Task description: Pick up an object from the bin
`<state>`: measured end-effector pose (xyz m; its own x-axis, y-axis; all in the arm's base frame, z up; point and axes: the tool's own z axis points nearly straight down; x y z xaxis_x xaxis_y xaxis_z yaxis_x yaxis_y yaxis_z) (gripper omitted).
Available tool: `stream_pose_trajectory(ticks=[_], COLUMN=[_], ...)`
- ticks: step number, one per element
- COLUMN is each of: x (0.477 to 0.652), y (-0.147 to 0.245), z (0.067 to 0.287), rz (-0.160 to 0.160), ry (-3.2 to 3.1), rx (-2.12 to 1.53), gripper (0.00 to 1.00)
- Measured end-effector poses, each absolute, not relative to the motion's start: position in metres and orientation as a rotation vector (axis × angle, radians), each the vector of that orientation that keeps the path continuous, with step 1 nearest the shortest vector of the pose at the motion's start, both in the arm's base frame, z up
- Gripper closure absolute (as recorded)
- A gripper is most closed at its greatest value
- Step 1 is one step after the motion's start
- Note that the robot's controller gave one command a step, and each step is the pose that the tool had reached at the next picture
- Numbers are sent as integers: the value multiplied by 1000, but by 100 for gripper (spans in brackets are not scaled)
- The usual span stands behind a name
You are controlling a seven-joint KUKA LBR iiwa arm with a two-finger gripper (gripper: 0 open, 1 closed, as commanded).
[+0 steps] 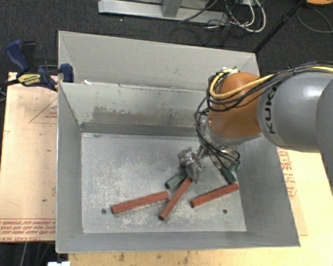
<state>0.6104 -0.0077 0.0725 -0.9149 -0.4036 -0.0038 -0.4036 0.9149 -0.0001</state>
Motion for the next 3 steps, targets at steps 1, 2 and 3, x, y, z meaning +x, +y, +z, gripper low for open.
stream_pose_trajectory(ticks=[1, 2, 3], x=[610, 596, 587], y=[-22, 3, -16], z=[110, 149, 248], rz=[4, 1, 1], ry=[3080, 3080, 3068], rx=[-624, -603, -658], gripper=[100, 100, 100])
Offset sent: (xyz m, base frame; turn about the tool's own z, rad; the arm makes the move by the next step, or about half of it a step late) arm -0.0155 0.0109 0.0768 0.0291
